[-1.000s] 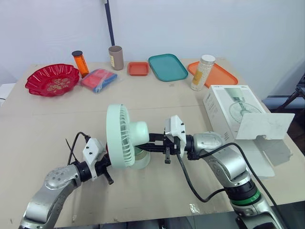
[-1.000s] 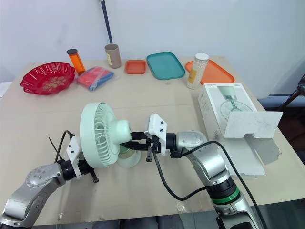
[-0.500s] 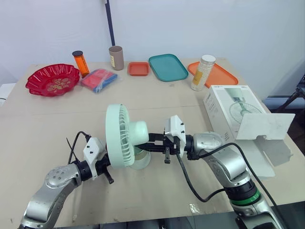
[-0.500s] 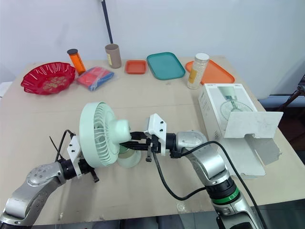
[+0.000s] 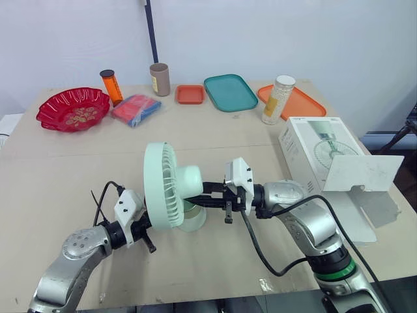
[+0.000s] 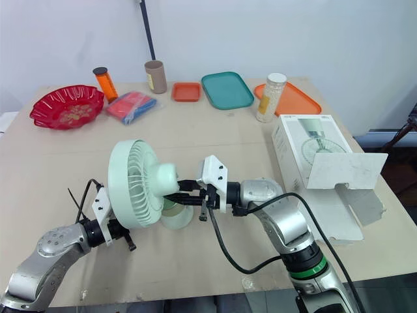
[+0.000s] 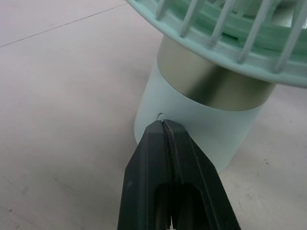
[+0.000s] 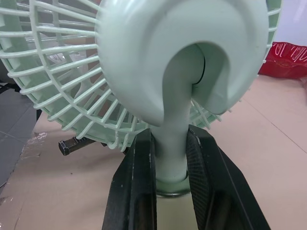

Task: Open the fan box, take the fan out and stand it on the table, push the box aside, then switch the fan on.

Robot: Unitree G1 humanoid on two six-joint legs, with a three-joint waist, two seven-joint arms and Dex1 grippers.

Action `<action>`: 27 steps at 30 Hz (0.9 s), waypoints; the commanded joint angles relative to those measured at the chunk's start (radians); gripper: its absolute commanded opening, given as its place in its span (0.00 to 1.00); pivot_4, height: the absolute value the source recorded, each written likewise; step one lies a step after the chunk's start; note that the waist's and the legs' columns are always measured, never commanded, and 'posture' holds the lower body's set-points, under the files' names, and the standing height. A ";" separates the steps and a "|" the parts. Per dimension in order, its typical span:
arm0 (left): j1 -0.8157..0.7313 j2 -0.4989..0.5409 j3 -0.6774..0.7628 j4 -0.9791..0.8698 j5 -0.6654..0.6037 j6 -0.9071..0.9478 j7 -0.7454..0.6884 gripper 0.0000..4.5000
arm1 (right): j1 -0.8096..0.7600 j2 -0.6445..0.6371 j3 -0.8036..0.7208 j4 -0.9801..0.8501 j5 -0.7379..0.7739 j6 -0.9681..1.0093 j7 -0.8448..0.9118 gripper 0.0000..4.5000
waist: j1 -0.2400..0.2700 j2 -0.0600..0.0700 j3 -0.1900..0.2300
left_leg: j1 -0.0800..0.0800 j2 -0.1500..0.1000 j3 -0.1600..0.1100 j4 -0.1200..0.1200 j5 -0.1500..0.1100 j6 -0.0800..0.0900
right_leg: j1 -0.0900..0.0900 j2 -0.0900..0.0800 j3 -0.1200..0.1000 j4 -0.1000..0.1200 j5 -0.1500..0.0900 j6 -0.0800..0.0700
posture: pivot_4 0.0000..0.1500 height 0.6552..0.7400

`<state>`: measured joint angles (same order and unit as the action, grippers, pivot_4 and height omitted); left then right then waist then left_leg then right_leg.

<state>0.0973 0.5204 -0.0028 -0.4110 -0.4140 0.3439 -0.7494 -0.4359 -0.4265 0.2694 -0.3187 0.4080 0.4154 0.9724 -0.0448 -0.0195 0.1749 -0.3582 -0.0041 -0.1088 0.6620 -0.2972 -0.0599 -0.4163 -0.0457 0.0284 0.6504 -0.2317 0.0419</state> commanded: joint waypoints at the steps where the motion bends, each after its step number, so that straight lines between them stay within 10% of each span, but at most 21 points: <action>1: 0.003 -0.010 -0.026 -0.027 -0.008 -0.028 -0.021 0.02 | -0.018 0.011 0.006 -0.029 -0.001 -0.006 -0.008 0.07 | 0.000 0.000 0.000 | 0.000 0.000 0.000 0.000 0.000 0.000 | 0.000 0.000 0.000 0.000 0.000 0.000 | 1.00 1.00; 27: 0.103 0.033 0.245 -0.093 -0.106 0.062 0.088 0.02 | -0.023 0.018 0.002 0.007 -0.029 -0.052 -0.002 0.07 | 0.000 0.000 0.000 | 0.000 0.000 0.000 0.001 0.000 0.000 | 0.000 0.000 0.000 0.000 0.000 0.000 | 1.00 1.00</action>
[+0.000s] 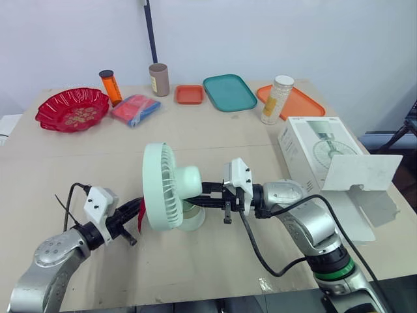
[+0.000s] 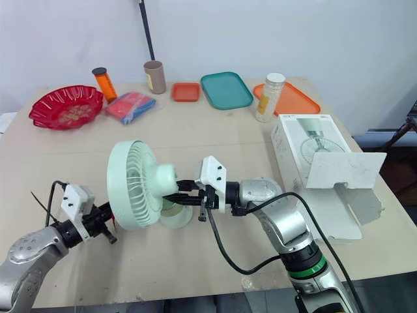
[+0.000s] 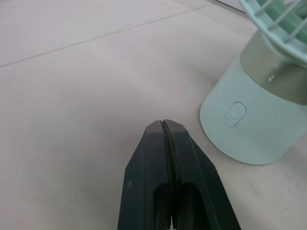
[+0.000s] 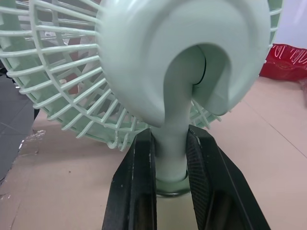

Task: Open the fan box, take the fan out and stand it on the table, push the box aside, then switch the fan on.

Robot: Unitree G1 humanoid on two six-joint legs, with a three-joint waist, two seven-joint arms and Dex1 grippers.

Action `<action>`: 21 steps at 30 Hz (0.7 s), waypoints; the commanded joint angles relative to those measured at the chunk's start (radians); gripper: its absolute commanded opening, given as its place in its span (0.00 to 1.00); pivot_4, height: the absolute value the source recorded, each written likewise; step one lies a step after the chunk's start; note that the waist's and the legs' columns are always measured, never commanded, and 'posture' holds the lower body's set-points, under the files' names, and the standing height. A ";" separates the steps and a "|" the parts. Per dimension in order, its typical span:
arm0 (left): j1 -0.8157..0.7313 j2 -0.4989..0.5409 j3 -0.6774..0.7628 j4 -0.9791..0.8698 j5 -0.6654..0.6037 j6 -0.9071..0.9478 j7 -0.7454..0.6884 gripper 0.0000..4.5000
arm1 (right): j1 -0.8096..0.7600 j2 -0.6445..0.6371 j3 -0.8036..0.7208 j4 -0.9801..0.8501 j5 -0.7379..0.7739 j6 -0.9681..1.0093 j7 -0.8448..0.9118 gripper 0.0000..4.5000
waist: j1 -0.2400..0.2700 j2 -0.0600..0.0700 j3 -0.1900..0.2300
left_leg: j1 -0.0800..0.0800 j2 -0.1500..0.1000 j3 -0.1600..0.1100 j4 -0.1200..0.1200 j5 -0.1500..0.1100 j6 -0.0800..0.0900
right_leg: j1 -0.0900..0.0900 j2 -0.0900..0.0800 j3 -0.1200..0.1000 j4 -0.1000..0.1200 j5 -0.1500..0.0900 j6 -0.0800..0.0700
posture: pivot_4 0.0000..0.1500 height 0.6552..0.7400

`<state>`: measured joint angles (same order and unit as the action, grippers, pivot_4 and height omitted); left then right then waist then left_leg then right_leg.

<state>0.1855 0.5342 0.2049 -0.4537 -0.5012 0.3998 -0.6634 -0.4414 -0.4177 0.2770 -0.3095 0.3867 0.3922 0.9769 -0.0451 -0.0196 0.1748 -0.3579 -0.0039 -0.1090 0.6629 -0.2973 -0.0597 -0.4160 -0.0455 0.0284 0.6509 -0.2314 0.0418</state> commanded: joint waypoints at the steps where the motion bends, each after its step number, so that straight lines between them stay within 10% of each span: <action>1: 0.024 0.023 0.046 -0.057 -0.022 0.010 0.003 0.02 | -0.023 0.009 -0.013 -0.003 -0.003 -0.027 -0.007 0.07 | 0.000 0.000 0.000 | 0.000 0.000 0.000 0.000 0.000 0.000 | 0.000 0.000 0.000 0.000 0.000 0.000 | 1.00 1.00; 21: 0.085 0.048 0.069 -0.110 -0.050 0.049 0.017 0.02 | -0.025 -0.081 -0.145 -0.075 0.095 0.045 -0.009 0.07 | 0.001 0.000 0.000 | -0.001 0.000 0.000 0.000 0.000 0.000 | 0.000 0.000 0.000 0.000 0.000 0.000 | 1.00 1.00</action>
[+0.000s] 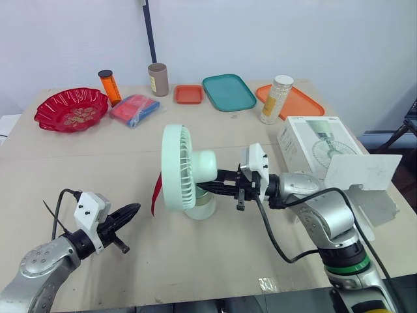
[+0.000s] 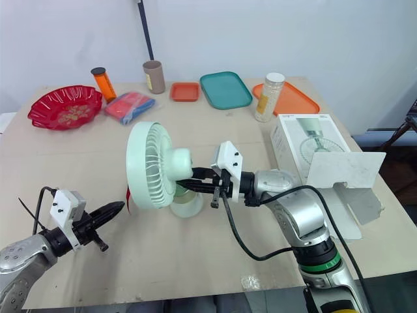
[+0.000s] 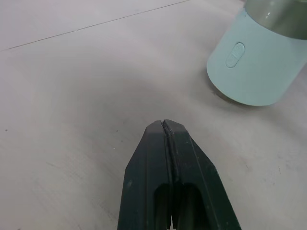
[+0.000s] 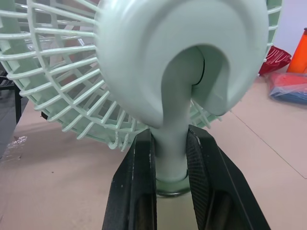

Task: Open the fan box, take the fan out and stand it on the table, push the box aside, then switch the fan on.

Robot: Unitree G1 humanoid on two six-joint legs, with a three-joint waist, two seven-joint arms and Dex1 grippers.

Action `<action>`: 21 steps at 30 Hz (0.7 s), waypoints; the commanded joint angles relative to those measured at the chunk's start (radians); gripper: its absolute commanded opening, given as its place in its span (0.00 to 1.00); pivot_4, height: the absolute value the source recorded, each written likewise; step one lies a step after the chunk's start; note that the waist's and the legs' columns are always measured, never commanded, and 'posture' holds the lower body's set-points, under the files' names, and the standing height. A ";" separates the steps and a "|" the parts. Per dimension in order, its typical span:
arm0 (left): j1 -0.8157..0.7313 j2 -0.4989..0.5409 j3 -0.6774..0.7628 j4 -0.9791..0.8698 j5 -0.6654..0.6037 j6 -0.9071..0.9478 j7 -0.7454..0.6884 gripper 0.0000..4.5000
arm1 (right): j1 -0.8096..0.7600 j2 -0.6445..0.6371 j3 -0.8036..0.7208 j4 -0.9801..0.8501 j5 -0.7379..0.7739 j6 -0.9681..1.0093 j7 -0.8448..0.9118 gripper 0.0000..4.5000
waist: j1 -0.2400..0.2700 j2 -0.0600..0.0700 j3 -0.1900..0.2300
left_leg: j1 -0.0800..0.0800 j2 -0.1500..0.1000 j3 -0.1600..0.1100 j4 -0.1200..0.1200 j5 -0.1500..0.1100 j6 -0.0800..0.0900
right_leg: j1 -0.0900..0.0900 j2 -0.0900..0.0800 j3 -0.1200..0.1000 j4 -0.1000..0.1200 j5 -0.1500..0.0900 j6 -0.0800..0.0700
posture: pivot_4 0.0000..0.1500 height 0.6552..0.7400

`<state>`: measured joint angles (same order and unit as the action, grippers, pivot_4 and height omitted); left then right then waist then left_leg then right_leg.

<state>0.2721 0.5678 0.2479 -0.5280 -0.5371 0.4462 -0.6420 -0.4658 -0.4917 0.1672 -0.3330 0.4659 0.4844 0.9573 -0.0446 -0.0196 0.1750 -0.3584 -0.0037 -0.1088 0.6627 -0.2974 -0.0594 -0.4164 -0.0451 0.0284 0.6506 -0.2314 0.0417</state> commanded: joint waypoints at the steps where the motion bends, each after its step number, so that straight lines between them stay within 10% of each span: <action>1: -0.002 0.017 0.026 -0.038 -0.016 0.004 -0.003 0.02 | 0.006 -0.009 -0.034 -0.041 0.009 -0.059 0.012 0.07 | 0.000 0.000 0.000 | 0.000 0.000 0.000 0.000 0.000 0.000 | 0.000 0.000 0.000 0.000 0.000 0.000 | 1.00 1.00; 21: 0.018 0.021 0.025 -0.079 -0.021 0.017 0.015 0.02 | 0.042 0.002 -0.012 0.071 -0.052 -0.173 0.033 0.07 | 0.000 0.000 0.000 | 0.000 0.000 0.000 0.000 0.000 0.000 | 0.000 0.000 0.000 0.000 0.000 0.000 | 1.00 1.00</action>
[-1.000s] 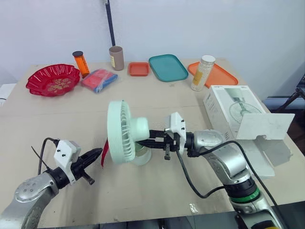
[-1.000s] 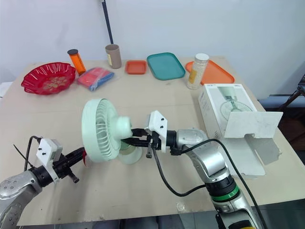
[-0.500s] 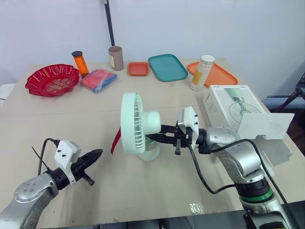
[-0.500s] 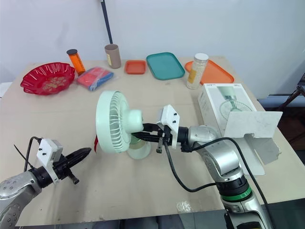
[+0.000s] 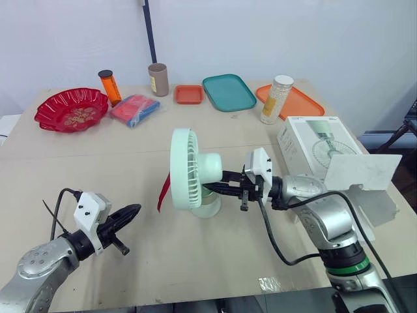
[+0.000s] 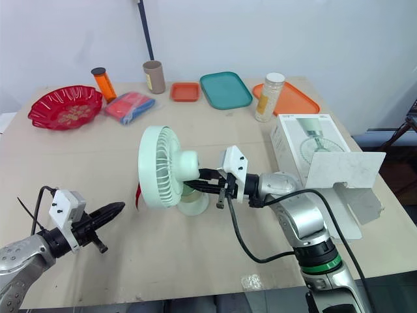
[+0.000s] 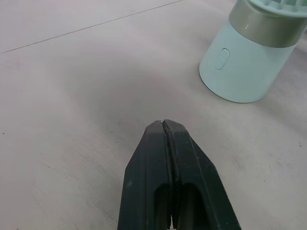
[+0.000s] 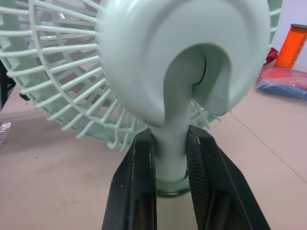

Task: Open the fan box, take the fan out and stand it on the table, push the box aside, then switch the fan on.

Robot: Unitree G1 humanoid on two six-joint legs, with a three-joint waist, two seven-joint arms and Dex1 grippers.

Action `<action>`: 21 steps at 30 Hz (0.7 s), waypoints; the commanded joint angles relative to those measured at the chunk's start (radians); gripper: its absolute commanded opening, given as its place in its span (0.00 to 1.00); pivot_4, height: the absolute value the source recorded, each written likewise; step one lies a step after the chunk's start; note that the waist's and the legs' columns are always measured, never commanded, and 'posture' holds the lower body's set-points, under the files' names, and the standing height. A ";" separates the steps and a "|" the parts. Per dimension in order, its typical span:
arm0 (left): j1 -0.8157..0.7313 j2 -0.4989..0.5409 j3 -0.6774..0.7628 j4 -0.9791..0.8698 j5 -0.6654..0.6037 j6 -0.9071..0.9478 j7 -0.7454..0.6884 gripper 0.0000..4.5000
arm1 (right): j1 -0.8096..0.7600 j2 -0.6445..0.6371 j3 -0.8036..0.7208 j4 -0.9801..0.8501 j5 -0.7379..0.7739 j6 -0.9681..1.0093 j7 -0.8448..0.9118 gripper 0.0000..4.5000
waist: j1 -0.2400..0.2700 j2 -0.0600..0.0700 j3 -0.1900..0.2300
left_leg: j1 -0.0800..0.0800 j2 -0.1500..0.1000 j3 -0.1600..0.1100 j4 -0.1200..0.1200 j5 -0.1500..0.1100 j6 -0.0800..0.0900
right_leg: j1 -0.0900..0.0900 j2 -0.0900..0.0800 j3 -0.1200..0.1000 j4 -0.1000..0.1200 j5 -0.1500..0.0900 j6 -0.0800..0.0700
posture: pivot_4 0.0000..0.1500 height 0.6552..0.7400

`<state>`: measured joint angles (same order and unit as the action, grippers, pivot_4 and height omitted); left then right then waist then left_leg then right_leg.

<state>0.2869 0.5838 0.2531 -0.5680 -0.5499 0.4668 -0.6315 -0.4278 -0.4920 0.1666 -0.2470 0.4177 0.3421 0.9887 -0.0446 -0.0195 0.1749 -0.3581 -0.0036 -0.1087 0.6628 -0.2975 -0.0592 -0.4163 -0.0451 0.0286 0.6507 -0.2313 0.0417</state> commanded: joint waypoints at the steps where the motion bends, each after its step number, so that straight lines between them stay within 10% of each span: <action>1: 0.002 0.006 0.019 -0.038 -0.008 -0.003 0.004 0.02 | 0.007 0.002 -0.011 -0.012 -0.004 -0.034 0.003 0.07 | 0.000 0.000 0.000 | 0.000 0.000 0.000 0.000 0.000 0.000 | 0.000 0.000 0.000 0.000 0.000 0.000 | 1.00 1.00; 21: -0.028 0.004 -0.008 -0.021 0.009 -0.013 0.000 0.02 | 0.007 0.004 -0.009 0.018 -0.027 -0.054 -0.001 0.07 | 0.000 0.000 0.000 | 0.006 0.000 0.000 0.000 0.000 0.000 | 0.005 0.000 0.000 -0.001 0.000 0.000 | 1.00 1.00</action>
<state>0.2639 0.5838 0.2400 -0.5676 -0.5464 0.4671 -0.6341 -0.4187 -0.4857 0.1667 -0.2290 0.3989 0.3041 0.9939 -0.0447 -0.0195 0.1749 -0.3523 -0.0036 -0.1088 0.6626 -0.2976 -0.0590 -0.4105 -0.0449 0.0285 0.6500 -0.2314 0.0418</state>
